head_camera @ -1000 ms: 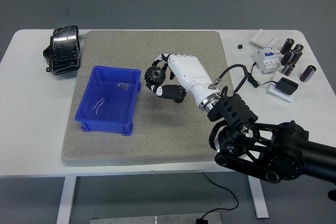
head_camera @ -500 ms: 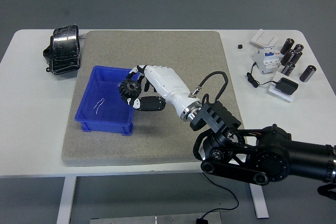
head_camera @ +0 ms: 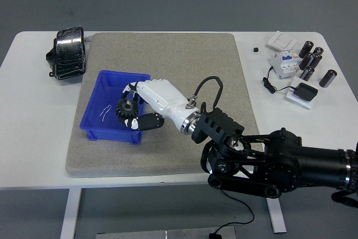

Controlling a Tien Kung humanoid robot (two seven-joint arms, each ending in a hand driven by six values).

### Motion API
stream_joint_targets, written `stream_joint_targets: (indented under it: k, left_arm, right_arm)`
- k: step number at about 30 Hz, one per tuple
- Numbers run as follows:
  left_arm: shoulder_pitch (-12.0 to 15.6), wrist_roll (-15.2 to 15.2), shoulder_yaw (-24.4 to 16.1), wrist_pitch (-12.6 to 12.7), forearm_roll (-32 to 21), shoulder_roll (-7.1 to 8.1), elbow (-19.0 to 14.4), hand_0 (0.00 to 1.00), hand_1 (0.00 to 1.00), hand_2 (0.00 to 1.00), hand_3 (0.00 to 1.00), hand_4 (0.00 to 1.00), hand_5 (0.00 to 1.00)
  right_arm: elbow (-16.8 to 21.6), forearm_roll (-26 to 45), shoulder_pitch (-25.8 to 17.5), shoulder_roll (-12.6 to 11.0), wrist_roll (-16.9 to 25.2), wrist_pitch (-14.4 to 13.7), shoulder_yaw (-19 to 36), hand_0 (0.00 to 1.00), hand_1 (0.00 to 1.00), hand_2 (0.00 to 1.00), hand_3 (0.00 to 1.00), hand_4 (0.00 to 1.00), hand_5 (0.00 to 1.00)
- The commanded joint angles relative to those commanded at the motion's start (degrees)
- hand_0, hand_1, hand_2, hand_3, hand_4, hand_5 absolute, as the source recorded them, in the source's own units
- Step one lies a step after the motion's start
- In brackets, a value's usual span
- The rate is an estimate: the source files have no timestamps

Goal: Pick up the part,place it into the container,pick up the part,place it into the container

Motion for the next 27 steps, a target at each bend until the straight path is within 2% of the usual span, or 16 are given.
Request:
stream_joint_targets:
  k: [4,5,10,11,16,17,27]
  left_arm:
    - [-0.1,0.1,-0.2,-0.1,0.4,0.08,0.0,0.671,0.65,0.635,0.661,0.75,0.612]
    - [-0.1,0.1,-0.3,-0.1,0.5,0.1,0.0,0.671,0.651,0.635,0.662,0.749,0.612]
    - [-0.1,0.2,-0.5,-0.3,0.9,0.17,0.0,0.671,0.651,0.635,0.662,0.749,0.612]
    - [-0.1,0.2,-0.5,-0.3,0.9,0.17,0.0,0.671,0.651,0.635,0.662,0.747,0.612]
    - [-0.1,0.3,-0.7,-0.5,1.3,0.1,0.0,0.671,0.651,0.635,0.662,0.747,0.612]
    - [-0.1,0.3,-0.8,-0.5,1.4,0.1,0.0,0.671,0.651,0.635,0.662,0.746,0.611]
    - [-0.4,0.5,-1.2,-0.8,2.0,-0.02,0.0,0.67,0.65,0.636,0.663,0.744,0.611]
  right_arm:
    - [-0.3,-0.7,0.6,0.6,-0.3,0.3,-0.5,0.369,0.532,0.507,0.56,0.457,0.002]
    - [-0.3,-0.6,0.7,0.8,-0.2,0.1,-0.5,0.378,0.541,0.539,0.591,0.433,0.002]
    - [-0.4,0.5,0.9,1.3,0.6,-1.6,-0.4,0.378,0.541,0.539,0.591,0.433,0.002]
    - [-0.5,0.7,1.0,1.3,0.8,-1.9,-0.4,0.504,0.609,0.583,0.625,0.291,0.07]
    - [-1.2,1.4,1.2,1.8,0.8,-2.5,-0.3,0.504,0.609,0.583,0.625,0.291,0.07]
    - [-1.3,1.4,1.3,1.9,0.6,-2.4,-0.2,0.616,0.651,0.635,0.653,0.242,0.171]
    - [-2.2,1.6,1.4,2.7,-0.3,-1.6,-0.4,0.637,0.669,0.653,0.665,0.244,0.205]
